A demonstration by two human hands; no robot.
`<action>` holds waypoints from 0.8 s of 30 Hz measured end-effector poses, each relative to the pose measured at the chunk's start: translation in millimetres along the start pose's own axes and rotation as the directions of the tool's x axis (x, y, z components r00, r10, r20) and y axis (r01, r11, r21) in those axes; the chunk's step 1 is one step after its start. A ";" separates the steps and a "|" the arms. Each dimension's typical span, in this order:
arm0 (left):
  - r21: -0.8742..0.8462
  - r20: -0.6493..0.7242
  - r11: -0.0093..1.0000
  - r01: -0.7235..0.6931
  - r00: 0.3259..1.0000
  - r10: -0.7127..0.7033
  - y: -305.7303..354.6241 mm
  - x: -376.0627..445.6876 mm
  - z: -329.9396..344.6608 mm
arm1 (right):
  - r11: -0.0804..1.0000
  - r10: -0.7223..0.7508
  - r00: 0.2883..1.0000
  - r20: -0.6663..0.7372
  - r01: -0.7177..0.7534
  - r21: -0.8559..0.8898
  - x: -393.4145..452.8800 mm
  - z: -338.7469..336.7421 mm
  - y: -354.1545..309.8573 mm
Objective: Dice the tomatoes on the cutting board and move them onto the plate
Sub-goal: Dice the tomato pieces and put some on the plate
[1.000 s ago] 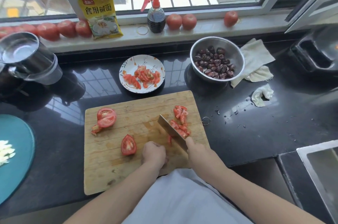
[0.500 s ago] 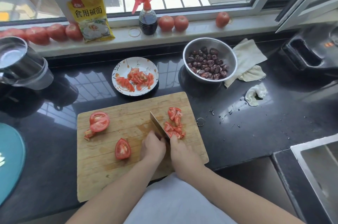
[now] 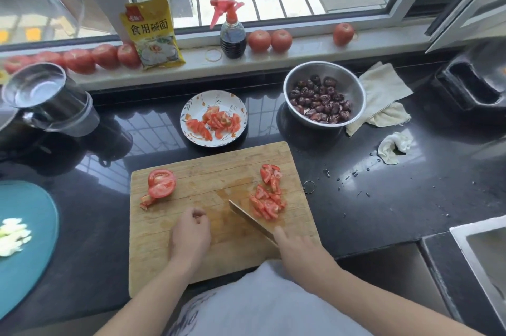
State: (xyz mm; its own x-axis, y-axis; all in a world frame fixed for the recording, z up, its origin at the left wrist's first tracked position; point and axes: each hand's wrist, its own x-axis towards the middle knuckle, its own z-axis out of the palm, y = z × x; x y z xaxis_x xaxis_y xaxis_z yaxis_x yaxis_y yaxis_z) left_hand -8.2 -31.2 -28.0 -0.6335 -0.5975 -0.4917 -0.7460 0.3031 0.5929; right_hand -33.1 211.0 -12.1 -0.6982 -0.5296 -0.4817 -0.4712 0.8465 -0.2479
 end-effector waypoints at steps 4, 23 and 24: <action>0.131 0.000 0.989 -0.069 0.998 0.070 -16.4 6.9 -32.7 | 0.995 0.077 0.992 -0.102 -0.083 -0.061 22.2 -19.3 21.7; -0.020 0.300 0.989 -0.144 0.943 0.143 -23.1 3.9 25.9 | 0.963 0.139 0.986 -0.097 -0.112 0.244 19.7 -3.8 -18.3; -0.084 0.275 0.993 -0.083 0.956 0.103 -25.3 2.5 24.5 | 0.972 0.123 0.987 -0.103 -0.099 0.211 16.6 -4.5 -21.2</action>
State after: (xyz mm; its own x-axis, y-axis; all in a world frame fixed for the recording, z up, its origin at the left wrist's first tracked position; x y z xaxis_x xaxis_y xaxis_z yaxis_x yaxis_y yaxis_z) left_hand 4.0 -22.1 -59.9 -0.7390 -0.3355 -0.5842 -0.6709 0.2883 0.6832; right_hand -37.2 184.0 -11.1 -0.8025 -0.4243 -0.4194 -0.2752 0.8870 -0.3709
